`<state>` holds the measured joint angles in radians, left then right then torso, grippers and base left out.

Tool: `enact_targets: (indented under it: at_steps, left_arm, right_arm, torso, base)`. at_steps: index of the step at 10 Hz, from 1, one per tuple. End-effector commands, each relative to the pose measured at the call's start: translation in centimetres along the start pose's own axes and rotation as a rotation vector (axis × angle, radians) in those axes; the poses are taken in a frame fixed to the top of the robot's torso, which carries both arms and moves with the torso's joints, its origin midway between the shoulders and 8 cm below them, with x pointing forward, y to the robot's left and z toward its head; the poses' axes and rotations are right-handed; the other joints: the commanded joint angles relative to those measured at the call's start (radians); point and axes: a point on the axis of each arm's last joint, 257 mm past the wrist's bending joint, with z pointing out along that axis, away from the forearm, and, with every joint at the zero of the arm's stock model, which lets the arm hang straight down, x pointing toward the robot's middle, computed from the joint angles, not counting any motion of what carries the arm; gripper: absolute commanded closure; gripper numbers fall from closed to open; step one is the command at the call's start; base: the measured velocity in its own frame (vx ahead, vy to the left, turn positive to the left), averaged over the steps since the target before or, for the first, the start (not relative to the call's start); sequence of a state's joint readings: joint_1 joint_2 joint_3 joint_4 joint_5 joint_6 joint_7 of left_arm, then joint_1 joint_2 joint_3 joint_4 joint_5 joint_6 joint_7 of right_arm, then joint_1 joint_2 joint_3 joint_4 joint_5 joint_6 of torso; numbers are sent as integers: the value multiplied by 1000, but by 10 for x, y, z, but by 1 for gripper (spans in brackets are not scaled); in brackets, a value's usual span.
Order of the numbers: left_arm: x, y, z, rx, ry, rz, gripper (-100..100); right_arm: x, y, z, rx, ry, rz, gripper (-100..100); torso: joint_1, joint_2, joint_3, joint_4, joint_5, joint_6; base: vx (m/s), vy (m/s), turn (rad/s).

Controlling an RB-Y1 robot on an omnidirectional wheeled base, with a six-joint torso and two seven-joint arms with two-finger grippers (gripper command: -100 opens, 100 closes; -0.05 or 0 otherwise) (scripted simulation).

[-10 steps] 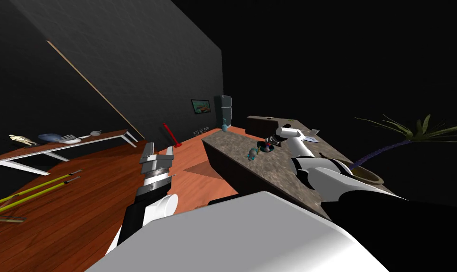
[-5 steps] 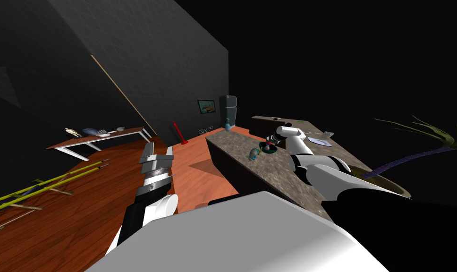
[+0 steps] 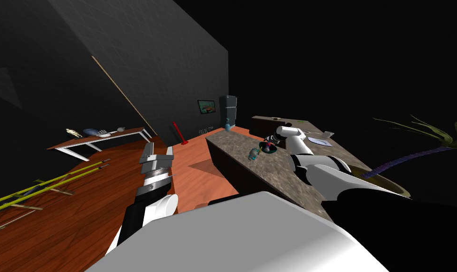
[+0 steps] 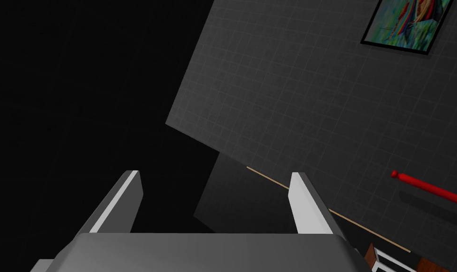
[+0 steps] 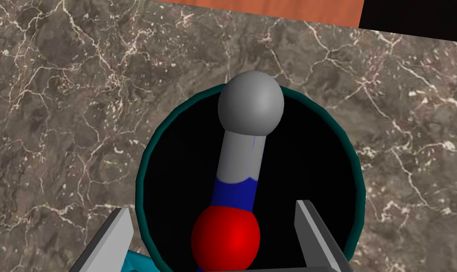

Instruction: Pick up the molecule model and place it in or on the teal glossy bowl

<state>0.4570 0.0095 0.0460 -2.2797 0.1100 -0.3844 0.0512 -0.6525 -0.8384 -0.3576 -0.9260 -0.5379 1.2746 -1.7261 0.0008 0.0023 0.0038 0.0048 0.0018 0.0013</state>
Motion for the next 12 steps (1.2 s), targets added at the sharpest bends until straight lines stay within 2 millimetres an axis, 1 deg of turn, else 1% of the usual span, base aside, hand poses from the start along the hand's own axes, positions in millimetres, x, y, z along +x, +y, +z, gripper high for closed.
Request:
enact_targets:
  at_steps: [1,2,4,5,7,8,10,12]
  left_arm:
    - [0,0,0,0,0,0,0]
    - [0,0,0,0,0,0,0]
    - [0,0,0,0,0,0,0]
    - [0,0,0,0,0,0,0]
    - [0,0,0,0,0,0,0]
    - [0,0,0,0,0,0,0]
    - [0,0,0,0,0,0,0]
    - [0,0,0,0,0,0,0]
  right_arm:
    - [0,0,0,0,0,0,0]
    - [10,15,-10,-20,33,-27,-100]
    - [11,8,-12,12,31,-16,-100]
    - [18,22,-21,-14,57,-50,-100]
    - [19,13,-23,24,54,-36,-100]
    - [23,25,-31,-2,75,-74,-100]
    - [23,17,-34,38,70,-60,-100]
    - [23,17,-34,38,70,-60,-100]
  torso:
    - [0,0,0,0,0,0]
    - [0,0,0,0,0,0]
    - [3,-2,-1,0,1,1]
    - [1,-1,-1,0,0,0]
    - [3,-2,-1,0,1,0]
    - [2,-1,-1,0,0,0]
    - [2,-2,-1,0,1,0]
    - [0,-1,0,0,0,0]
  base:
    - [0,0,0]
    - [47,52,-159]
    - [36,41,-124]
    - [45,50,-153]
    - [31,35,-101]
    - [44,49,-147]
    - [28,32,-96]
    - [0,0,0]
